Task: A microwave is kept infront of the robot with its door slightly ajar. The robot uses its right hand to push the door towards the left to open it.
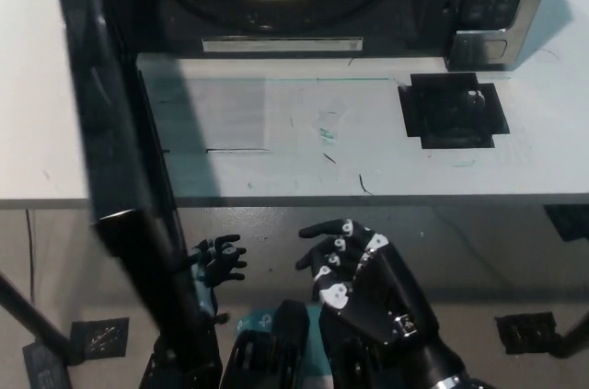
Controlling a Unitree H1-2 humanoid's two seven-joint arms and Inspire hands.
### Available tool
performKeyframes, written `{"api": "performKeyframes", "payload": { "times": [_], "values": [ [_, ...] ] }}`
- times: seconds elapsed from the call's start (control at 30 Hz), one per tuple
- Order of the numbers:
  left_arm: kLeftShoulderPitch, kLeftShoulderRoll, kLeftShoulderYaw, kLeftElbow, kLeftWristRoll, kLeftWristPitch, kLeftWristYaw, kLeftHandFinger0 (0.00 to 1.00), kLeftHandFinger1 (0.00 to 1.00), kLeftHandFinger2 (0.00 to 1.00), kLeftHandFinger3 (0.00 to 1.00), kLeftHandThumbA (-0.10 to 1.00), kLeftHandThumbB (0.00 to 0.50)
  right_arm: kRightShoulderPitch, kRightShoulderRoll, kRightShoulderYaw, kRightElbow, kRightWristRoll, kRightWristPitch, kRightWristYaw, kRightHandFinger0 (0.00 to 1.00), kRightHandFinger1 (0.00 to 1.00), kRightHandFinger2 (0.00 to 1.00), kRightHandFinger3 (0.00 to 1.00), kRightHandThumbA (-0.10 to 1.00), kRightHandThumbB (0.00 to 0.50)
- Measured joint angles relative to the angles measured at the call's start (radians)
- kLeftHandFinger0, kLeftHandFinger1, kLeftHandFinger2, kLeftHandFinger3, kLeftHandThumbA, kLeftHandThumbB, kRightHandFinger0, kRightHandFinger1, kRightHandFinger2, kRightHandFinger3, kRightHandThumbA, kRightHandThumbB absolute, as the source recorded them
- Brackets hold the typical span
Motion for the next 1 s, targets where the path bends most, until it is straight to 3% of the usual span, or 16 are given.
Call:
{"api": "performKeyframes", "payload": {
  "times": [0.2,0.3,0.37,0.47,0.67,0.73,0.8,0.83,0.93,1.0],
  "values": [
    [-0.002,0.000,-0.001,0.005,0.000,0.000,0.000,0.36,0.39,0.44,0.46,-0.10,0.000,-0.008,-0.003,0.001,-0.004,-0.004,0.001,0.011,0.10,0.24,0.41,0.59,0.39,0.139],
    [-0.004,0.000,-0.002,0.009,0.000,-0.002,-0.001,0.33,0.37,0.44,0.49,-0.10,0.002,-0.007,-0.012,-0.020,-0.011,-0.003,0.003,0.011,0.21,0.32,0.49,0.67,0.40,0.103],
    [-0.004,0.000,-0.002,0.012,0.000,-0.005,-0.001,0.36,0.38,0.43,0.49,-0.10,0.001,-0.004,-0.036,-0.058,-0.022,0.001,0.004,0.012,0.23,0.34,0.50,0.66,0.40,0.116],
    [-0.006,0.001,-0.005,0.023,0.000,-0.010,-0.001,0.37,0.39,0.44,0.51,-0.10,0.001,0.005,-0.069,-0.144,-0.024,0.012,0.004,0.010,0.26,0.35,0.50,0.66,0.34,0.085],
    [-0.006,0.000,-0.010,0.025,0.003,-0.014,0.000,0.37,0.39,0.45,0.53,-0.10,0.000,0.051,-0.138,-0.351,0.003,0.043,-0.004,0.000,0.25,0.34,0.49,0.69,0.30,0.108],
    [-0.006,0.000,-0.009,0.025,0.002,-0.015,0.000,0.39,0.41,0.47,0.53,-0.10,0.000,0.064,-0.148,-0.411,0.039,0.045,-0.017,-0.009,0.26,0.35,0.51,0.66,0.33,0.168],
    [-0.006,0.000,-0.009,0.025,0.002,-0.018,0.000,0.41,0.42,0.49,0.55,-0.08,0.000,0.074,-0.151,-0.480,0.095,0.046,-0.033,-0.026,0.27,0.38,0.54,0.67,0.31,0.168],
    [-0.006,0.000,-0.009,0.025,0.002,-0.018,0.000,0.41,0.42,0.49,0.55,-0.08,0.000,0.077,-0.152,-0.513,0.125,0.047,-0.040,-0.035,0.27,0.38,0.53,0.66,0.32,0.196],
    [-0.006,0.000,-0.009,0.025,0.002,-0.019,0.000,0.41,0.42,0.49,0.57,-0.08,0.000,0.080,-0.152,-0.573,0.190,0.050,-0.055,-0.053,0.26,0.36,0.51,0.64,0.32,0.211],
    [-0.006,0.000,-0.011,0.025,0.002,-0.019,0.000,0.40,0.42,0.48,0.56,-0.09,0.005,0.079,-0.149,-0.596,0.232,0.050,-0.074,-0.062,0.25,0.34,0.50,0.63,0.32,0.196]
  ]
}}
